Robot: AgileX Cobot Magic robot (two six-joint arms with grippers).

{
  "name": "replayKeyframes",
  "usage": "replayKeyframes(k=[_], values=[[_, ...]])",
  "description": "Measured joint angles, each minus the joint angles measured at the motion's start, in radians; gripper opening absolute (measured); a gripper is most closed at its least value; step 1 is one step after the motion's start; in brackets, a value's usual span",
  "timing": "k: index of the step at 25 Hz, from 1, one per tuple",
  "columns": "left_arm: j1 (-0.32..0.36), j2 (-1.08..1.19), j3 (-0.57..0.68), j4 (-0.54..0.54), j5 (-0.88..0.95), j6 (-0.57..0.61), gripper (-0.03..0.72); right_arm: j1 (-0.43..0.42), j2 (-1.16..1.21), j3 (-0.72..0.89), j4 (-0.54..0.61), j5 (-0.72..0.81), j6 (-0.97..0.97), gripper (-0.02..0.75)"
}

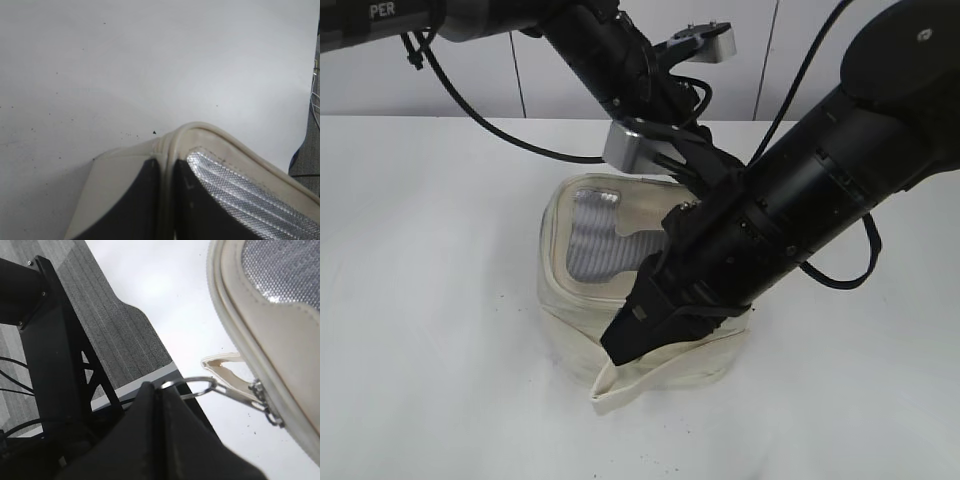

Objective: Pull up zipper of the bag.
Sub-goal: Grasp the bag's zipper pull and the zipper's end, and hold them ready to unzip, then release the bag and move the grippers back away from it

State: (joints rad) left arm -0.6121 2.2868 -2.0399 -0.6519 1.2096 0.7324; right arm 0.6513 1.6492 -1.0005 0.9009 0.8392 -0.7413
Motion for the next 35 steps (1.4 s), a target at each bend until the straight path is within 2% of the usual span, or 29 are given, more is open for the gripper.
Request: replayKeyframes(k=[4, 6, 9, 10, 13, 15, 18, 24, 30, 35], values=[[0.000, 0.000, 0.000, 0.000, 0.002, 0.000, 0.055, 0.000, 0.002, -0.003, 0.001, 0.009, 0.022, 0.011], [0.000, 0.000, 0.000, -0.001, 0.002, 0.000, 0.055, 0.001, 0.002, -0.003, 0.001, 0.016, 0.045, 0.061], [0.000, 0.000, 0.000, -0.002, 0.002, -0.002, 0.055, 0.006, 0.002, -0.005, -0.016, 0.042, 0.107, 0.260], [0.000, 0.000, 0.000, -0.002, 0.002, -0.002, 0.060, 0.006, 0.002, -0.008, -0.035, 0.046, 0.139, 0.352], [0.000, -0.005, 0.000, -0.002, 0.002, -0.003, 0.116, 0.006, -0.014, -0.016, -0.120, 0.047, 0.220, 0.577], [0.000, -0.013, 0.000, 0.004, 0.002, -0.003, 0.181, 0.006, -0.042, -0.028, -0.191, 0.047, 0.266, 0.636], [0.000, -0.021, 0.000, 0.014, 0.002, -0.003, 0.270, 0.006, -0.089, -0.050, -0.316, 0.001, 0.374, 0.654], [0.012, -0.058, 0.001, 0.029, -0.002, -0.011, 0.302, -0.063, -0.144, -0.061, -0.491, -0.021, 0.519, 0.654], [0.053, -0.127, 0.001, 0.129, -0.026, -0.117, 0.305, -0.242, -0.154, -0.061, -0.512, -0.015, 0.539, 0.648], [0.119, -0.178, 0.001, 0.293, -0.019, -0.273, 0.306, -0.408, -0.155, -0.061, -0.516, -0.015, 0.541, 0.636]])
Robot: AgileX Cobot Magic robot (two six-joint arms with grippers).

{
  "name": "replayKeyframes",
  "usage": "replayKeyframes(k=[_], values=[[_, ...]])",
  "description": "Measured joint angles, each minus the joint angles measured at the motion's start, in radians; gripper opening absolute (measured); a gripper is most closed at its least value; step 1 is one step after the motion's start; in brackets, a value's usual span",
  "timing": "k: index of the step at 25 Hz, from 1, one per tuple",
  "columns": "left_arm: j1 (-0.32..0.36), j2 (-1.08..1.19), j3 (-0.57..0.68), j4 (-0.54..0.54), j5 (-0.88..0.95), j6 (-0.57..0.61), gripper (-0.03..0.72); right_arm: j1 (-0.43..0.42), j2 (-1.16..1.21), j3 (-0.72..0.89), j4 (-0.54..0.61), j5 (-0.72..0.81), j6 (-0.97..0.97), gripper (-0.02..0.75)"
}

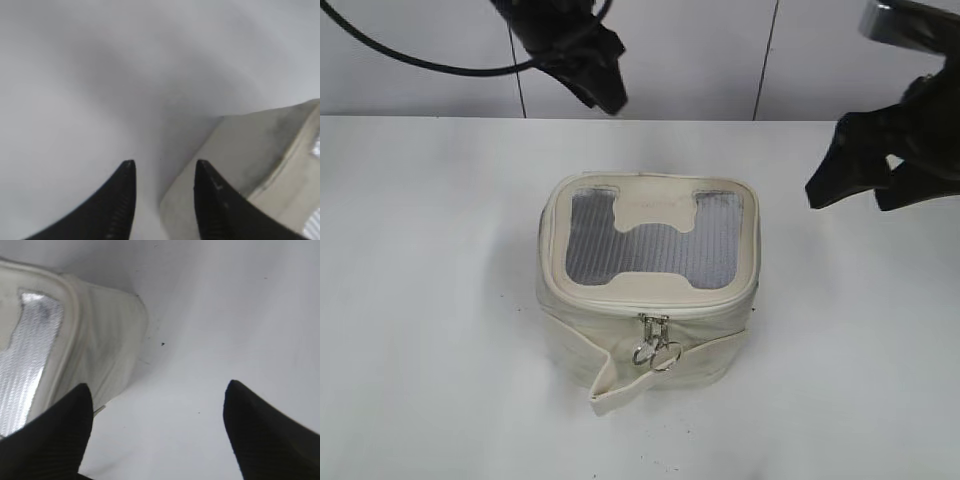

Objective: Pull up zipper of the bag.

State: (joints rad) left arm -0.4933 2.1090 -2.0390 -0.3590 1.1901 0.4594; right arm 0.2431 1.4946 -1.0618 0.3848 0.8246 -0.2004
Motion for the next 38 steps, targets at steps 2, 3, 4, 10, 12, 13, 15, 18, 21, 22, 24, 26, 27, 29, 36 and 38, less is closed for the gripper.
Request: replayKeyframes(k=[2, 3, 4, 10, 12, 13, 15, 18, 21, 22, 24, 26, 27, 29, 36, 38], values=[[0.036, -0.025, 0.000, 0.072, 0.013, -0.068, 0.306, -0.061, 0.000, 0.000, 0.000, 0.000, 0.002, 0.628], [0.053, -0.040, 0.000, 0.112, 0.018, -0.115, 0.306, -0.087, 0.000, 0.000, 0.000, -0.004, 0.004, 0.627], [0.075, -0.051, 0.000, 0.153, 0.019, -0.144, 0.306, -0.106, 0.000, 0.000, -0.003, -0.014, 0.006, 0.626], [0.219, -0.142, 0.006, 0.314, 0.028, -0.317, 0.306, -0.153, 0.000, 0.000, -0.079, -0.061, 0.033, 0.611], [0.263, -0.185, 0.010, 0.337, 0.029, -0.351, 0.306, -0.153, 0.000, 0.000, -0.143, -0.060, 0.089, 0.606], [0.283, -0.206, 0.010, 0.343, 0.030, -0.364, 0.306, -0.153, 0.000, 0.000, -0.170, -0.057, 0.113, 0.606], [0.326, -0.264, 0.020, 0.350, 0.029, -0.379, 0.306, -0.153, -0.001, 0.000, -0.225, -0.034, 0.153, 0.603], [0.374, -0.365, 0.090, 0.369, 0.029, -0.396, 0.306, -0.153, -0.012, 0.000, -0.263, 0.022, 0.182, 0.595], [0.405, -0.464, 0.208, 0.378, 0.028, -0.409, 0.306, -0.153, -0.040, 0.000, -0.269, 0.057, 0.188, 0.595], [0.411, -0.503, 0.260, 0.381, 0.029, -0.413, 0.306, -0.153, -0.058, 0.000, -0.269, 0.068, 0.191, 0.594], [0.412, -0.580, 0.364, 0.381, 0.029, -0.421, 0.306, -0.153, -0.090, 0.000, -0.270, 0.095, 0.200, 0.594], [0.412, -0.674, 0.491, 0.374, 0.029, -0.432, 0.306, -0.153, -0.134, 0.003, -0.270, 0.134, 0.206, 0.593], [0.412, -0.727, 0.558, 0.371, 0.029, -0.437, 0.306, -0.153, -0.155, 0.010, -0.270, 0.144, 0.208, 0.594], [0.412, -0.832, 0.675, 0.369, 0.028, -0.445, 0.306, -0.152, -0.214, 0.039, -0.270, 0.150, 0.209, 0.594], [0.412, -1.280, 1.098, 0.368, -0.051, -0.450, 0.306, -0.152, -0.449, 0.184, -0.289, 0.159, 0.210, 0.592], [0.412, -1.432, 1.191, 0.368, -0.085, -0.459, 0.306, -0.152, -0.527, 0.236, -0.306, 0.159, 0.210, 0.592]])
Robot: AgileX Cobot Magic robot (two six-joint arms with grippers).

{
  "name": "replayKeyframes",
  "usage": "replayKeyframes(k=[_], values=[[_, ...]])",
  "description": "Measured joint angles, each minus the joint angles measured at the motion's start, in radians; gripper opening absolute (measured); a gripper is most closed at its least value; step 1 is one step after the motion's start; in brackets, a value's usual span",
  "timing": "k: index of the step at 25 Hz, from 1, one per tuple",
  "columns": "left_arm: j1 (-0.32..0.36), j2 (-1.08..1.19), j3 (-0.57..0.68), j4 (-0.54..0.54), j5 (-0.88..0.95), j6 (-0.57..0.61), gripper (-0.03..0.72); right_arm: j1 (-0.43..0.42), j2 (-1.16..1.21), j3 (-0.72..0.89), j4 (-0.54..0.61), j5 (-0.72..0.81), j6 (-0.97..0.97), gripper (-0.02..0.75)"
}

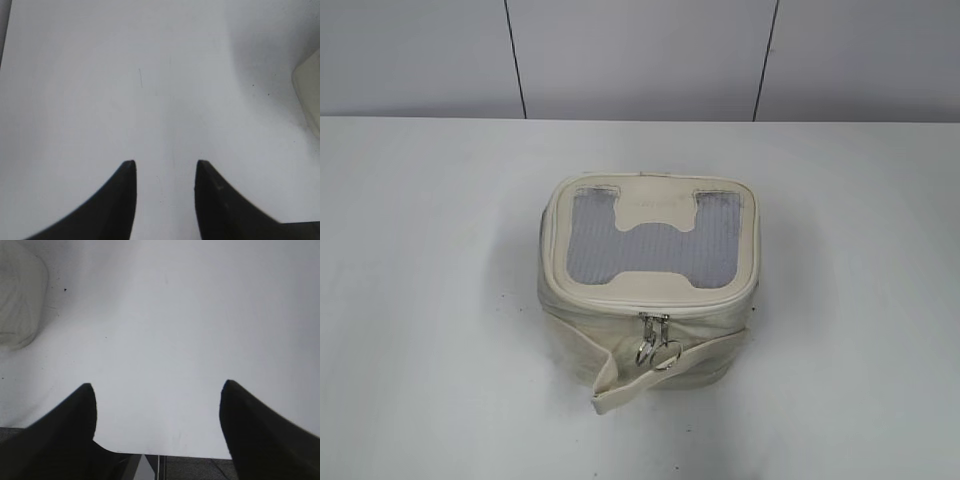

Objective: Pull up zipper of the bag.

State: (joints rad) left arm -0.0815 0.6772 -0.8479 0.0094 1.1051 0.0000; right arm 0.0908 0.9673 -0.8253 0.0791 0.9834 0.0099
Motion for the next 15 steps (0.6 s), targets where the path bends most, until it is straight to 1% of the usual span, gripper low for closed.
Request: replayKeyframes(k=[4, 7, 10, 15], values=[[-0.016, -0.234, 0.152, -0.009, -0.045, -0.033, 0.306, 0.000, -0.195, 0.093, -0.047, 0.012, 0.000, 0.592], [-0.021, -0.396, 0.239, 0.003, -0.050, -0.035, 0.306, 0.002, -0.322, 0.155, -0.070, 0.036, 0.000, 0.592], [-0.021, -0.523, 0.283, -0.004, -0.043, -0.035, 0.306, 0.002, -0.467, 0.219, -0.079, 0.066, 0.000, 0.592], [-0.021, -0.661, 0.293, -0.004, -0.035, -0.035, 0.306, 0.012, -0.691, 0.319, -0.079, 0.076, 0.000, 0.592]])
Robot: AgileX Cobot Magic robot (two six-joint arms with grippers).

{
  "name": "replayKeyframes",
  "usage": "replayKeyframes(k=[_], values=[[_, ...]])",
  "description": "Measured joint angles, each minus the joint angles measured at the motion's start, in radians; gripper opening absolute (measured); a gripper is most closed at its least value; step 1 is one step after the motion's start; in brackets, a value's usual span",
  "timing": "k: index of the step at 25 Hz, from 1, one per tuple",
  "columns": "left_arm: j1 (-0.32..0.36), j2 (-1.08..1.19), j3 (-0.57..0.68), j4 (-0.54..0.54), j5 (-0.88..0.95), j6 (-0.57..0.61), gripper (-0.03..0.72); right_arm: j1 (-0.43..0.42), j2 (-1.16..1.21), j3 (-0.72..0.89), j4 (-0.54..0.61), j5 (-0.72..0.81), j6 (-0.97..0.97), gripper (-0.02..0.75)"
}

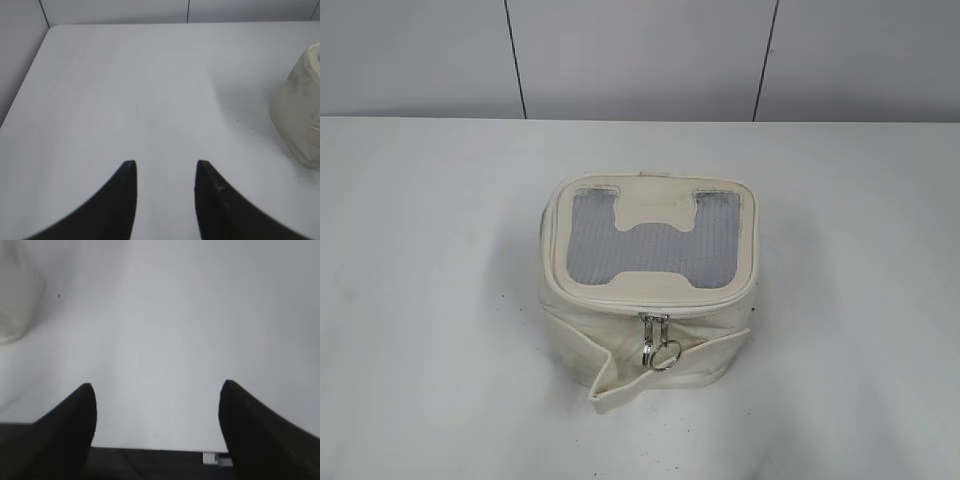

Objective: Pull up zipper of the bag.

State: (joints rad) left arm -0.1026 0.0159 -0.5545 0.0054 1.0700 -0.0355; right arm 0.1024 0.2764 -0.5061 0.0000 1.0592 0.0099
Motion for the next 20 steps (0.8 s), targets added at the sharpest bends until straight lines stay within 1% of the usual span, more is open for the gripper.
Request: replayKeyframes(k=[4, 8, 10, 14, 20], values=[[0.000, -0.022, 0.000, -0.005, 0.001, 0.011, 0.306, 0.000, -0.166, 0.003, 0.000, -0.002, -0.001, 0.592], [0.000, -0.022, 0.001, -0.071, 0.000, 0.106, 0.306, 0.000, -0.276, 0.003, 0.005, -0.002, -0.010, 0.592], [0.000, -0.022, 0.003, -0.109, -0.004, 0.146, 0.306, 0.000, -0.282, 0.004, 0.017, -0.002, -0.033, 0.591], [0.000, -0.022, 0.010, -0.117, -0.006, 0.169, 0.306, 0.000, -0.282, 0.004, 0.083, -0.002, -0.111, 0.588], [0.000, -0.022, 0.010, -0.116, -0.009, 0.173, 0.306, 0.000, -0.282, 0.005, 0.091, -0.002, -0.125, 0.587]])
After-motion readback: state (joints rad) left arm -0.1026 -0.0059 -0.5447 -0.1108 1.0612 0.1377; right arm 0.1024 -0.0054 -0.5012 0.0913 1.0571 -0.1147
